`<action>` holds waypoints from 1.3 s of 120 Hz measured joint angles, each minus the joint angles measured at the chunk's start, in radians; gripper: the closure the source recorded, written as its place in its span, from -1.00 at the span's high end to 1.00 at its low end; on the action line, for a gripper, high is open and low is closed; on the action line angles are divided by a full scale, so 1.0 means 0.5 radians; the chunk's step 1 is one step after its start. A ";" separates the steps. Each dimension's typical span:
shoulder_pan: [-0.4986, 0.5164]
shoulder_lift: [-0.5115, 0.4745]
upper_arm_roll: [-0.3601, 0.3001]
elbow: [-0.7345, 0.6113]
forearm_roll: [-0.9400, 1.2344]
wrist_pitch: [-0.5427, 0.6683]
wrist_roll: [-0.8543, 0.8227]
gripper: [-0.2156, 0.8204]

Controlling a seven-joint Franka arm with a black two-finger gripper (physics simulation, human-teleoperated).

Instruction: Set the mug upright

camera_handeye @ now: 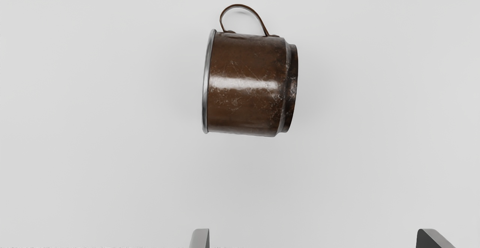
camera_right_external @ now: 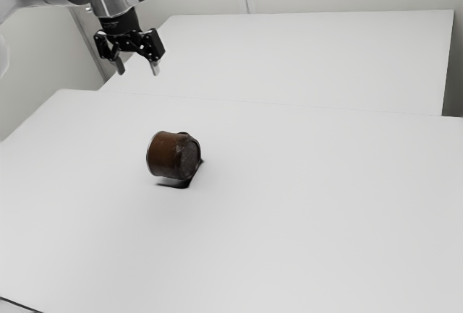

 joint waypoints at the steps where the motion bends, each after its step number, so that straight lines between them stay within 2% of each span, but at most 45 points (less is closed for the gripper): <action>1: -0.001 -0.001 -0.001 0.000 0.001 0.000 0.000 0.58; 41: -0.018 -0.020 -0.021 -0.050 0.011 0.004 -0.003 0.58; 69: 0.105 -0.130 -0.017 -0.351 -0.023 0.129 -0.004 0.58; 105: 0.368 0.272 -0.022 -0.346 -0.343 0.290 0.097 0.58; 156: 0.607 0.599 -0.025 -0.269 -0.877 0.525 0.872 0.58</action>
